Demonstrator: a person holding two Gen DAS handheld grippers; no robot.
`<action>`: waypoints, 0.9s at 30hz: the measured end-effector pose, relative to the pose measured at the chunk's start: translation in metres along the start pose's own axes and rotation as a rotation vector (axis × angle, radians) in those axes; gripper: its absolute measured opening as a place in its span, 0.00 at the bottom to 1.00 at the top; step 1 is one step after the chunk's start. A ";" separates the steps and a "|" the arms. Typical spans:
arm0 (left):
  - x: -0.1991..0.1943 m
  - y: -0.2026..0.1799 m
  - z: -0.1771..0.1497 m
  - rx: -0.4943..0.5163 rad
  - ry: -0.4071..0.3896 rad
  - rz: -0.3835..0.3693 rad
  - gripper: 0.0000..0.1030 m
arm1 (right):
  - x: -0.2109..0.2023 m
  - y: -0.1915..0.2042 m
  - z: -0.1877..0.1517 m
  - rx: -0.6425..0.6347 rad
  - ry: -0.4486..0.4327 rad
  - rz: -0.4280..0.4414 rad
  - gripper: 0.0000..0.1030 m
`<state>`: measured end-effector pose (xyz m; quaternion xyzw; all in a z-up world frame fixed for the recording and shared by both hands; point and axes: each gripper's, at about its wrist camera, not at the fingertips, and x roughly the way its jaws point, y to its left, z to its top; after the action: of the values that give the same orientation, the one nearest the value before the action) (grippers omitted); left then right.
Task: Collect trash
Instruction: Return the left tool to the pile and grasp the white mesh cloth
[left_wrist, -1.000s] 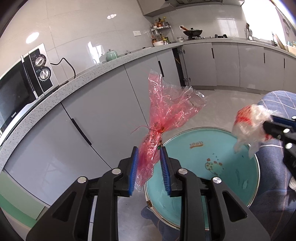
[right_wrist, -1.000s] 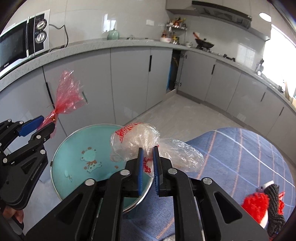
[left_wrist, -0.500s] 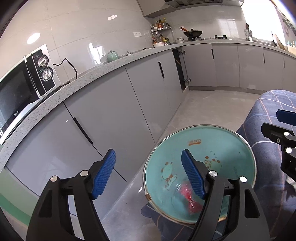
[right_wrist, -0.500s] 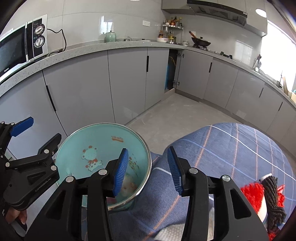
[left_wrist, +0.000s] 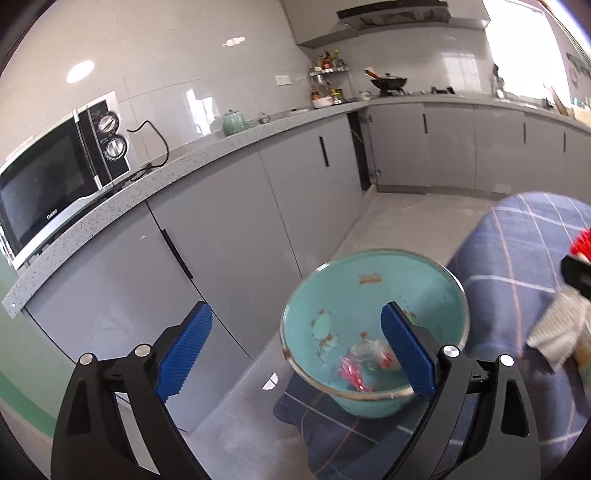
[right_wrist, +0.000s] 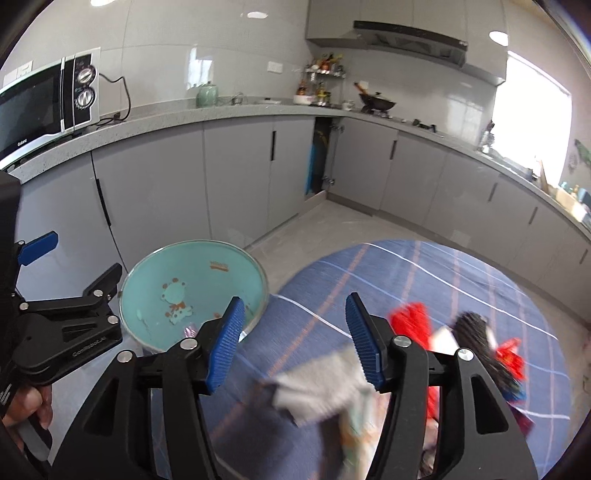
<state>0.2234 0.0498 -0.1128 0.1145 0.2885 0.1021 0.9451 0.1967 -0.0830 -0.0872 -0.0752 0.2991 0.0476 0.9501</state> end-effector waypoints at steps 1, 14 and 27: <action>-0.005 -0.005 -0.002 0.010 -0.002 -0.006 0.91 | -0.009 -0.005 -0.006 -0.001 -0.004 -0.016 0.58; -0.072 -0.088 -0.012 0.138 -0.070 -0.175 0.94 | -0.091 -0.101 -0.097 0.158 0.007 -0.252 0.64; -0.080 -0.155 -0.013 0.255 -0.114 -0.246 0.94 | -0.096 -0.157 -0.143 0.280 0.030 -0.348 0.64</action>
<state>0.1709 -0.1162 -0.1241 0.2027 0.2569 -0.0582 0.9431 0.0597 -0.2661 -0.1297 0.0064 0.2996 -0.1605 0.9404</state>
